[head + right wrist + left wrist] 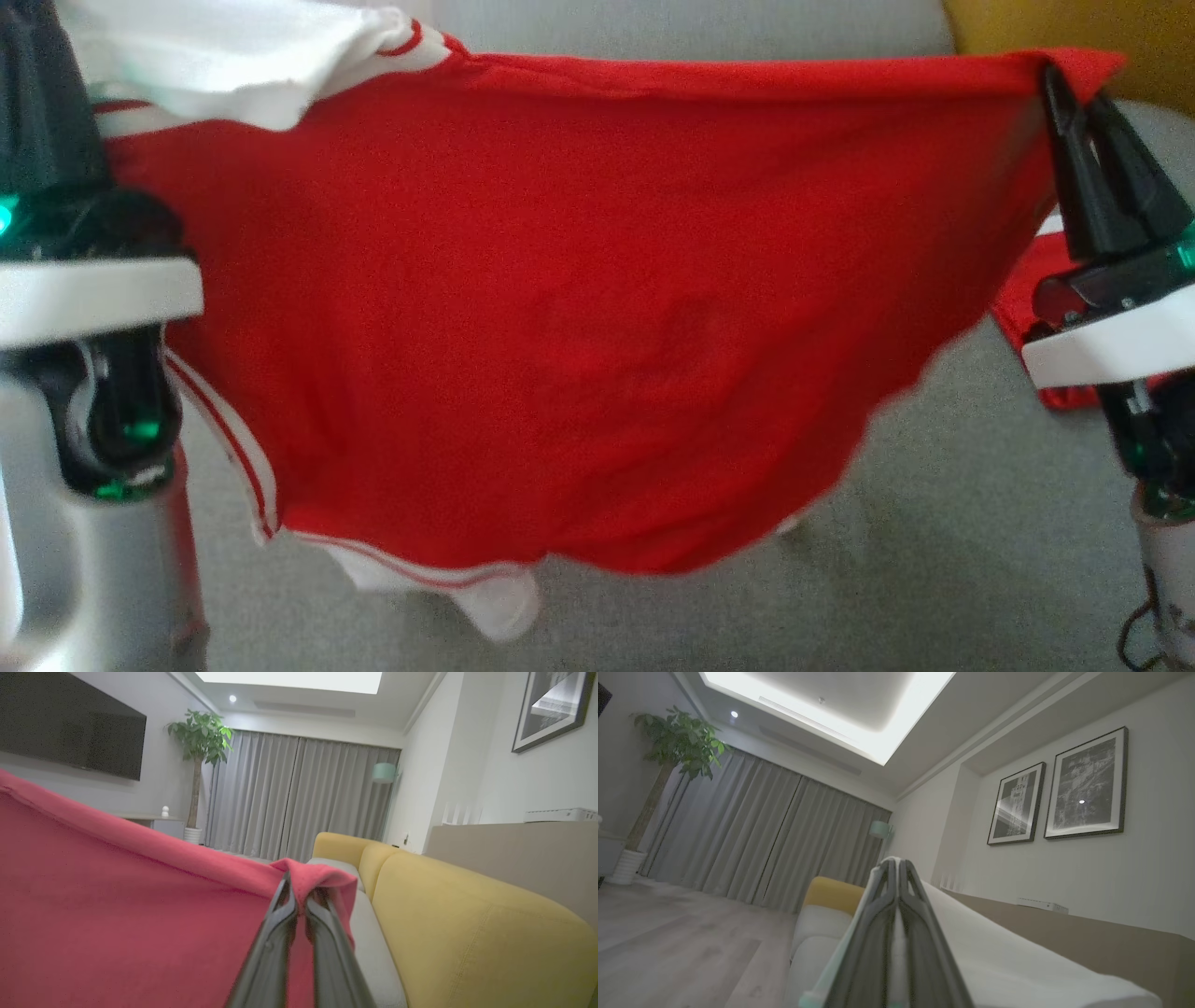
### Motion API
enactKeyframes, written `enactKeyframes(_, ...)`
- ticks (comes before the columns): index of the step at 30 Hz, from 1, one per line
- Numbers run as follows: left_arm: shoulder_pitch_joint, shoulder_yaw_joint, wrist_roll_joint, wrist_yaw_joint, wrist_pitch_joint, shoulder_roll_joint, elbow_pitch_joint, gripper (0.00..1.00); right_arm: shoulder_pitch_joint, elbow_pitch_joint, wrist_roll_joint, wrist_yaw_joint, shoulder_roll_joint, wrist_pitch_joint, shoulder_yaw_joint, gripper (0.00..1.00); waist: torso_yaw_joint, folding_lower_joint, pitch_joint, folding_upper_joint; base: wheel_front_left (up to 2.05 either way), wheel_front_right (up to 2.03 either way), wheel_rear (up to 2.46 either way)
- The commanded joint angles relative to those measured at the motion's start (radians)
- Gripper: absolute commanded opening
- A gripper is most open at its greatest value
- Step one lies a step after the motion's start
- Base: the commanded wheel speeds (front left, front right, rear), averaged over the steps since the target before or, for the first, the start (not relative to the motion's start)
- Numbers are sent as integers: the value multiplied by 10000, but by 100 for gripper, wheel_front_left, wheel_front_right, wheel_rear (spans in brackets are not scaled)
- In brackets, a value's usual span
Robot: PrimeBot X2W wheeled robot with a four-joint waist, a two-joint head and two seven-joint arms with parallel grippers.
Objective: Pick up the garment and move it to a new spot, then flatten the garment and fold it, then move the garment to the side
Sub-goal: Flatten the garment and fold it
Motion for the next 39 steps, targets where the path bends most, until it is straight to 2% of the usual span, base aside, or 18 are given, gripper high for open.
enactKeyframes(1,-967,362,-169,69,414,468,167,0,-429,-469,96,-9,-271,357,89,0,-17,2,640,0,0,0,0)
enactKeyframes(5,-2450,250,-28,-57,749,1072,1336,0,-1730,89,496,-9,-509,728,188,0,-51,2,1902,0,0,0,0)
enactKeyframes(6,-2450,250,-28,-57,749,1072,1336,0,-1730,89,496,-9,-509,728,188,0,-51,2,1902,0,0,0,0)
enactKeyframes(9,-4201,144,210,-148,641,1507,2797,0,-3604,1347,527,-9,-878,826,799,0,-80,2,2890,0,0,0,0)
enactKeyframes(12,-6290,-70,697,-238,50,1901,4454,0,-6012,3117,408,-9,-1035,578,1539,0,-75,2,3721,0,0,0,0)
enactKeyframes(14,-7704,-205,1061,-273,-553,2105,5559,0,-7645,4460,201,-9,-822,77,1619,0,-79,2,4097,0,0,0,0)
enactKeyframes(17,-9503,-353,1487,-292,-1540,2279,7183,0,-9604,6485,-40,-9,-85,-1094,1049,0,-36,2,4378,0,0,0,0)
enactKeyframes(22,-11000,-743,1814,-373,-2944,2119,9307,0,-11219,9053,-794,-9,463,-2768,746,0,233,2,4365,0,0,0,0)
enactKeyframes(25,-10827,-1124,1860,-462,-3438,1961,10208,0,-11243,10231,-758,-9,618,-3236,861,0,432,2,4228,0,0,0,0)
enactKeyframes(29,-9716,-1781,1846,-534,-3787,1890,10896,0,-10547,11494,-523,-9,549,-3389,1419,0,679,2,3931,0,0,0,0)
enactKeyframes(34,-7378,-3044,1454,-546,-3948,1945,10900,0,-9017,12549,246,-9,363,-2888,2682,0,903,2,3407,0,0,0,0)
enactKeyframes(39,-4776,-4224,689,-548,-3933,2422,10438,0,-7333,12776,1433,-9,-228,-1913,4072,0,966,2,2809,0,0,0,0)
